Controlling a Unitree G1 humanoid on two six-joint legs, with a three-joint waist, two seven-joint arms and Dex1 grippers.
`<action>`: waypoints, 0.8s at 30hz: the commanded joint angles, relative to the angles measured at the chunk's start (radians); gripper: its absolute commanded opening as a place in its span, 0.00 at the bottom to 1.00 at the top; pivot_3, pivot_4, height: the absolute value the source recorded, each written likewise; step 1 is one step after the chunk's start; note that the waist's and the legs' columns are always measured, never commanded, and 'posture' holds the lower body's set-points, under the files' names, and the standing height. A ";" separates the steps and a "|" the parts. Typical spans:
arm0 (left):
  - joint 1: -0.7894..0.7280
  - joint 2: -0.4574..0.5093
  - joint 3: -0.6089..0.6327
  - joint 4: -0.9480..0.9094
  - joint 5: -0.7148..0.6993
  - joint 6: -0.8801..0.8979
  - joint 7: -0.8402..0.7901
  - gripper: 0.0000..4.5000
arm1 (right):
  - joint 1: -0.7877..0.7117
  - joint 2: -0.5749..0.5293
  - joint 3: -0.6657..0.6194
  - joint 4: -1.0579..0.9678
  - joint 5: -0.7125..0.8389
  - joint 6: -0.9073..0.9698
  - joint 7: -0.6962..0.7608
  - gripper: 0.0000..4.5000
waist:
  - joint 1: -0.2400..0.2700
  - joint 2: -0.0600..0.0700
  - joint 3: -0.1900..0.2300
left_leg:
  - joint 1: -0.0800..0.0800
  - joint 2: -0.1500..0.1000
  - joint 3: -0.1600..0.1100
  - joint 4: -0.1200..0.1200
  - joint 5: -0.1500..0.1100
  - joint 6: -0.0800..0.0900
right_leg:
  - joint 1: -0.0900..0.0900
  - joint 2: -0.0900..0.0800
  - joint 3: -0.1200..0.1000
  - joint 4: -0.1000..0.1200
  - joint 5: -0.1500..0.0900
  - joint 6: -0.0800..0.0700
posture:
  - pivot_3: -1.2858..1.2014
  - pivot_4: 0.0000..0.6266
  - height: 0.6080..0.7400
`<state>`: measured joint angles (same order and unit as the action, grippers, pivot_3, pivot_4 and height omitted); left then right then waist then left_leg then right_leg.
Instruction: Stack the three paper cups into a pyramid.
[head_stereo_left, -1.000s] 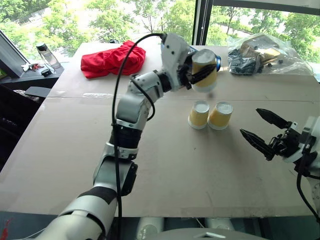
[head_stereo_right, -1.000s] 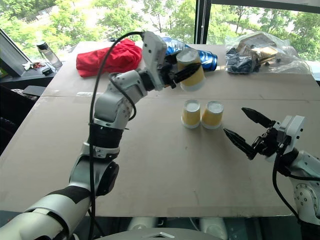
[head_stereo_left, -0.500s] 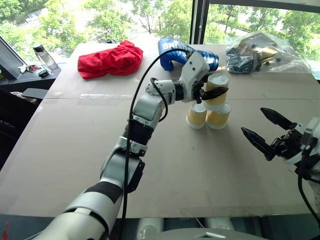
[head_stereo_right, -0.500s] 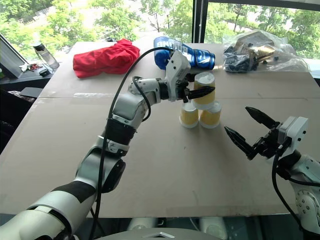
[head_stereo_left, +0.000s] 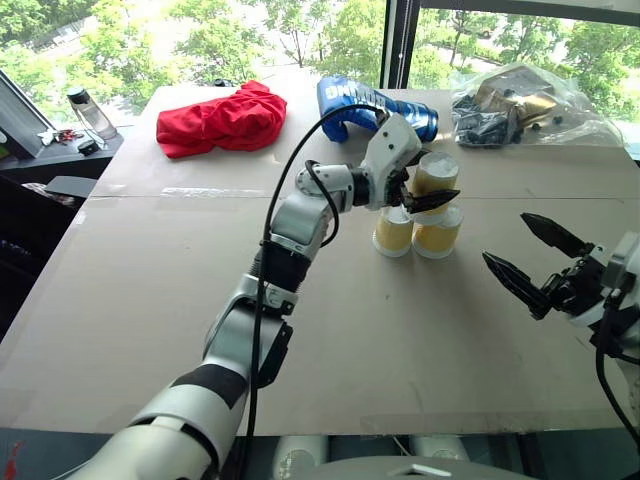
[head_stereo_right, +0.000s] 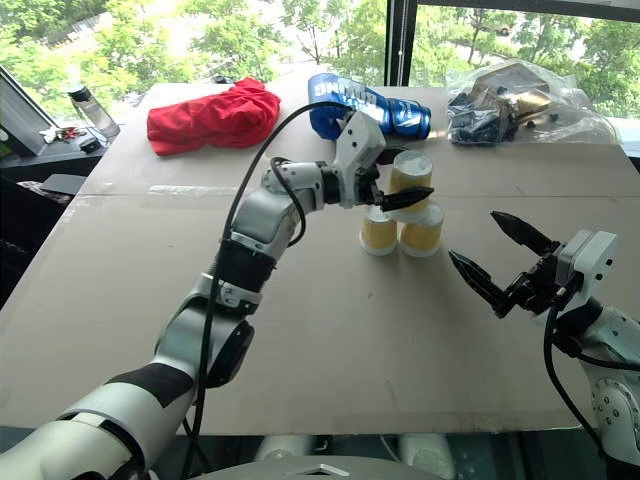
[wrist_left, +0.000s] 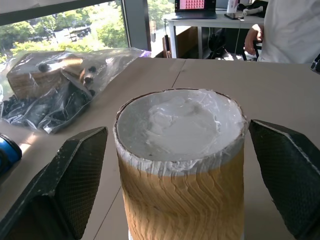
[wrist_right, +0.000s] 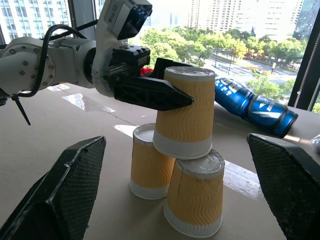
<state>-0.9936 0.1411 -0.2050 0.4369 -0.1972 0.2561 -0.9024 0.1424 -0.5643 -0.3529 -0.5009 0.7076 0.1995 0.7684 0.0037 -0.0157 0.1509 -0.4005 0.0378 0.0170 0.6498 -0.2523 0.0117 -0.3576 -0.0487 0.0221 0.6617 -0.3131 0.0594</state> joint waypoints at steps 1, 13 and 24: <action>-0.005 0.008 0.047 -0.102 -0.037 0.003 0.005 0.99 | -0.001 -0.003 -0.008 -0.011 -0.002 -0.012 0.007 1.00 | 0.000 0.000 0.000 | 0.000 0.000 0.000 0.000 0.000 0.000 | 0.000 0.000 0.000 0.000 0.000 0.000 | 0.52 0.24 1.00; 0.376 0.212 0.245 -0.598 -0.347 0.265 -0.045 0.99 | 0.045 0.005 0.031 0.147 -0.081 -0.106 0.136 1.00 | -0.021 0.006 -0.003 | 0.002 0.002 0.002 0.000 0.000 -0.001 | -0.001 0.000 0.003 0.002 0.000 0.000 | 0.52 0.24 1.00; 1.185 0.424 0.322 -0.944 -0.179 0.221 0.140 0.99 | 0.139 -0.014 0.025 0.356 -0.136 -0.251 0.318 1.00 | -0.003 0.003 -0.002 | 0.004 0.002 0.001 0.000 -0.002 0.004 | 0.003 -0.006 0.004 0.001 0.000 -0.001 | 0.52 0.24 1.00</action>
<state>0.1773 0.5638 0.1140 -0.4488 -0.4049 0.5326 -0.7867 0.2862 -0.5658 -0.2960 -0.1527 0.5644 -0.0173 1.0646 0.0008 -0.0122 0.1489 -0.3947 0.0397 0.0177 0.6496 -0.2547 0.0155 -0.3533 -0.0556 0.0267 0.6626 -0.3130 0.0582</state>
